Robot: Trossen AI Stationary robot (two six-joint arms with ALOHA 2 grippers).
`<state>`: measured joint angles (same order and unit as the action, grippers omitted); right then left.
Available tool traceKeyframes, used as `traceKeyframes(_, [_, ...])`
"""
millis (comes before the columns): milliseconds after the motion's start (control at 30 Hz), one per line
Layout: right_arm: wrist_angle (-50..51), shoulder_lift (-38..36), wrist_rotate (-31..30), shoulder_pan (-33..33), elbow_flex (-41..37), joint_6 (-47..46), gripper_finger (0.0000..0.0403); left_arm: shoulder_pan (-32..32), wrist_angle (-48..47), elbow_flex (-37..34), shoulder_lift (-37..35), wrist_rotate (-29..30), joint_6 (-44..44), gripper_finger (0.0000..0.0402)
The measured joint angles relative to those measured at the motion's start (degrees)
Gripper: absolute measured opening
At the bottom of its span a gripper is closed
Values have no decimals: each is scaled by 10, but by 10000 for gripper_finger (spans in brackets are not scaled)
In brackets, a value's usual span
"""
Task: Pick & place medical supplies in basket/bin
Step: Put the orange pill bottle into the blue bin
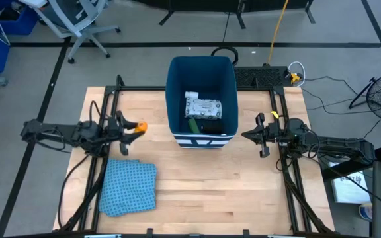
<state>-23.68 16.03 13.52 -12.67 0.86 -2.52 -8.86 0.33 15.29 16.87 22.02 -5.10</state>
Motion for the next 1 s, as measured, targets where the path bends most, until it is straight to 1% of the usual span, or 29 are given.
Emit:
traceKeyframes(200, [0,0,0,0,0,1,0,24,10,0,0,5,-36,153])
traceKeyframes(300, [-1,0,-2,0,0,2,0,40,53,18,7,5,-41,152])
traceKeyframes(400, [-10,0,-10,0,0,6,0,60,71,70,40,-3,-25,151])
traceKeyframes(467, [-18,0,-18,0,0,6,0,77,65,125,84,-5,-13,151])
traceKeyframes(533, [-27,1,-18,0,0,9,0,96,33,190,140,-15,2,150])
traceKeyframes(667, [-31,1,-17,0,0,13,0,152,-80,362,304,-60,17,150])
traceKeyframes(833, [-31,1,-15,0,0,8,0,232,-213,581,532,-154,51,150])
traceKeyframes(933, [-28,1,-15,0,0,3,0,270,-242,702,659,-206,79,150])
traceKeyframes(1000, [-25,1,-15,0,0,3,0,290,-254,781,738,-229,91,150])
